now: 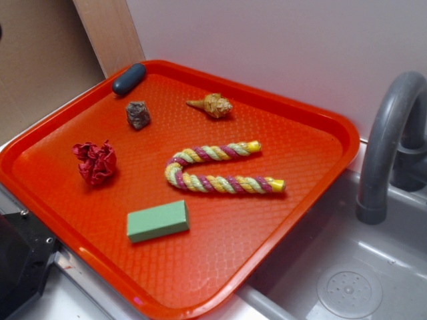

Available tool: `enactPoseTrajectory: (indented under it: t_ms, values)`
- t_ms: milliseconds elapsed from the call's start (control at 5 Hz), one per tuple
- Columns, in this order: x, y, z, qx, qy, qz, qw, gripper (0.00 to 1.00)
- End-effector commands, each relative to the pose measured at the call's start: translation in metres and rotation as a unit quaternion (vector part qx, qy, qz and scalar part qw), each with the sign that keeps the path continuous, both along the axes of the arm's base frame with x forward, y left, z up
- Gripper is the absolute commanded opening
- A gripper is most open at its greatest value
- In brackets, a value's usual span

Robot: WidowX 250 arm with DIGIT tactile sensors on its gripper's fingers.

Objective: Grab the shell.

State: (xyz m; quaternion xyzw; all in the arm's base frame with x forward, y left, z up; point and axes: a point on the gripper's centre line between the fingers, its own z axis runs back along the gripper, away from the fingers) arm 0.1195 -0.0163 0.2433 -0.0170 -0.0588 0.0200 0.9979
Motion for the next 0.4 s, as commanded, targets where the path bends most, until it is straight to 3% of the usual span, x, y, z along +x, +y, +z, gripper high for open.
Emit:
enactPoseTrajectory:
  t_ms: [0,200]
  values:
    - [0.0,0.0,0.0,0.0,0.0,0.0,1.0,1.0]
    - [0.05,-0.017,-0.012,0.06,-0.099,-0.117,0.986,1.0]
